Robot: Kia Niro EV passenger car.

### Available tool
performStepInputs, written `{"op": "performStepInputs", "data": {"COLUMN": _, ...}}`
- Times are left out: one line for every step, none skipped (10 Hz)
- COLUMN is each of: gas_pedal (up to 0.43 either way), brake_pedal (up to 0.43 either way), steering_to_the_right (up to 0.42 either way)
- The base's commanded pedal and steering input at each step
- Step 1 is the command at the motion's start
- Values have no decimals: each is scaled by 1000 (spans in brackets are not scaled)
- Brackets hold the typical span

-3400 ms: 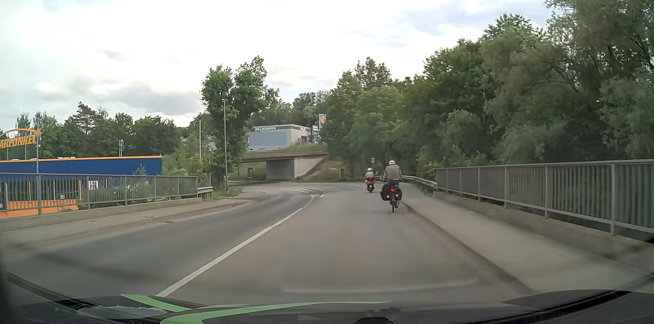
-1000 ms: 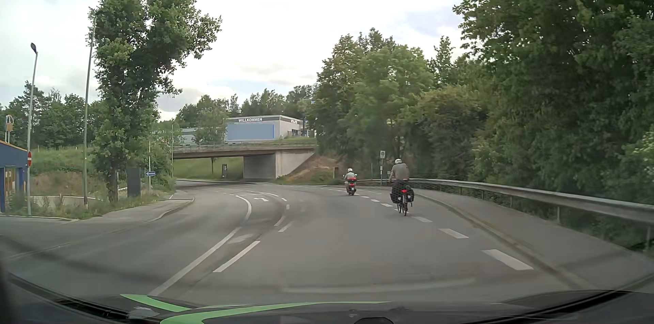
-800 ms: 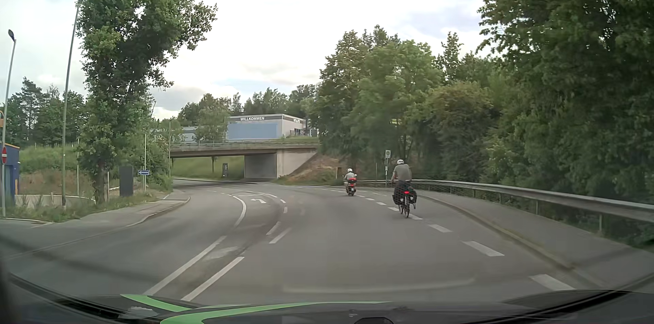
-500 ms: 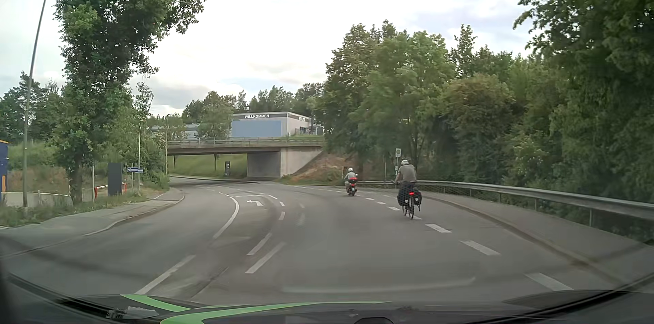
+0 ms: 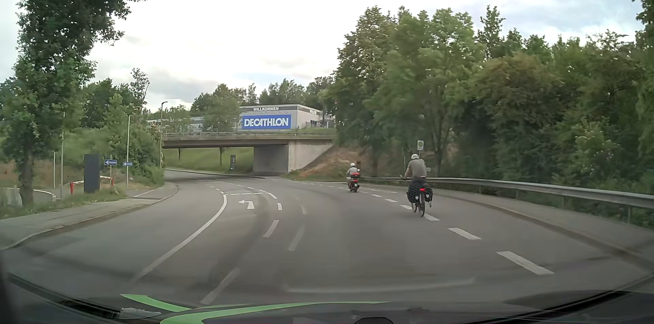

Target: Follow the waypoints while adhering to traffic rules and regulations

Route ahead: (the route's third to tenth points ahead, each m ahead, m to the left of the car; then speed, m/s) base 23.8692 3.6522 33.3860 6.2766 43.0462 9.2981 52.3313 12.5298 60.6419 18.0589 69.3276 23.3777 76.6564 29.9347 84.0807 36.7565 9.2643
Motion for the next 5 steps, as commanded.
{"op": "performStepInputs", "data": {"gas_pedal": 110, "brake_pedal": 0, "steering_to_the_right": -29}}
{"op": "performStepInputs", "data": {"gas_pedal": 110, "brake_pedal": 0, "steering_to_the_right": -30}}
{"op": "performStepInputs", "data": {"gas_pedal": 110, "brake_pedal": 0, "steering_to_the_right": -29}}
{"op": "performStepInputs", "data": {"gas_pedal": 110, "brake_pedal": 0, "steering_to_the_right": -29}}
{"op": "performStepInputs", "data": {"gas_pedal": 110, "brake_pedal": 0, "steering_to_the_right": -30}}
